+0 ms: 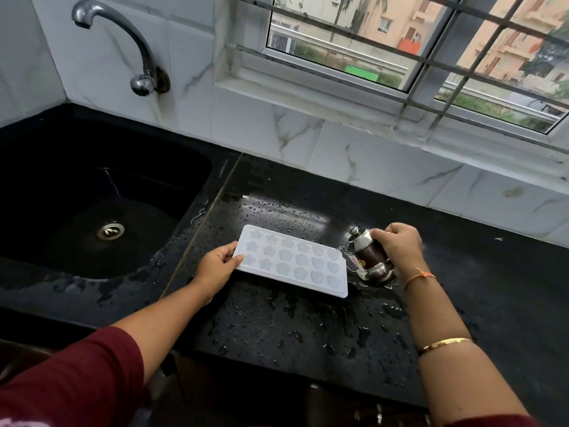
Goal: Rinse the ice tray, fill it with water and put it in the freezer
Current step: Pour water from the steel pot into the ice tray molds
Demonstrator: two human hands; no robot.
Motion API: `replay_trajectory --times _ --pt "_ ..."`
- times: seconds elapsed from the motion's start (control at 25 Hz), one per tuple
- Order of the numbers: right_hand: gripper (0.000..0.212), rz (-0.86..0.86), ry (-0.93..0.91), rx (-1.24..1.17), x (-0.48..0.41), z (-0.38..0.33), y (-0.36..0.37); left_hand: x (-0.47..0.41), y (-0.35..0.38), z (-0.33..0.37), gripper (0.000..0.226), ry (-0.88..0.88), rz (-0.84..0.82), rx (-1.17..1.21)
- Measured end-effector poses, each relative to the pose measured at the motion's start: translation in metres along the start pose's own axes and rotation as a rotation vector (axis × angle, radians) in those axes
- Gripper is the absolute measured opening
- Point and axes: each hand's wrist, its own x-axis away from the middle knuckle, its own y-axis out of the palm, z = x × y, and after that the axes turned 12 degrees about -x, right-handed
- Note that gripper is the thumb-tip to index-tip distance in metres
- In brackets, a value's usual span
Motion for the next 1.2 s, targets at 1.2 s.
replay_trajectory --times 1.2 --pt "0.035 -0.057 0.000 0.053 0.025 0.000 -0.009 0.006 0.000 0.005 0.042 0.022 0.021 -0.056"
